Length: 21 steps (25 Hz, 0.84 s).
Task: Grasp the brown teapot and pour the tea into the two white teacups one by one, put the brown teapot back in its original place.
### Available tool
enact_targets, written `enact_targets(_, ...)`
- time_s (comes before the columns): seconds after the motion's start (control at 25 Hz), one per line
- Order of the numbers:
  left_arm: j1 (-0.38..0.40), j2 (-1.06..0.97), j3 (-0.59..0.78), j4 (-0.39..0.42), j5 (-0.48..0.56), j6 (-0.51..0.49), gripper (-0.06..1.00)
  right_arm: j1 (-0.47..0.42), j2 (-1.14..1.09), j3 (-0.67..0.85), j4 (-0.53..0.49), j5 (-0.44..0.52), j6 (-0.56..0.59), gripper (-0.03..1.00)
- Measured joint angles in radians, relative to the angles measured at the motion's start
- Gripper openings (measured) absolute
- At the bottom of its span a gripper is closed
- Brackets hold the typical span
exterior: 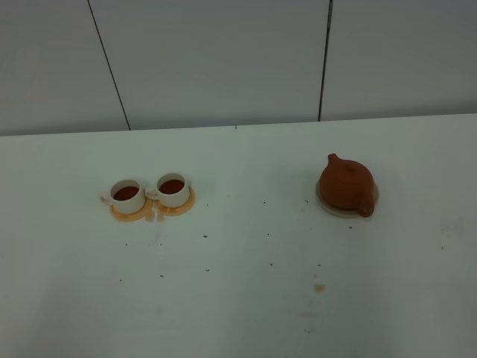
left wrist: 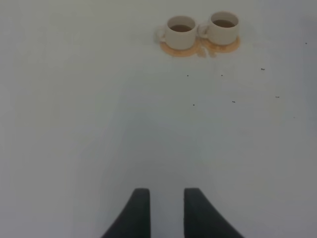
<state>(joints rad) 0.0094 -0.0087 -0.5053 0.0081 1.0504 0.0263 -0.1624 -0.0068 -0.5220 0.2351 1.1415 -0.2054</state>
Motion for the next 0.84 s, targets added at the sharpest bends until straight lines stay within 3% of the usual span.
enact_targets(0.68,0.000,0.000,0.000,0.000,0.000,0.000,0.24,0.000,0.000,0.000,0.026,0.021,0.000,0.24)
enact_targets(0.84,0.000,0.000,0.000,0.000,0.000,0.000,0.24,0.038,0.000,0.000,0.025,0.021,0.000,0.24)
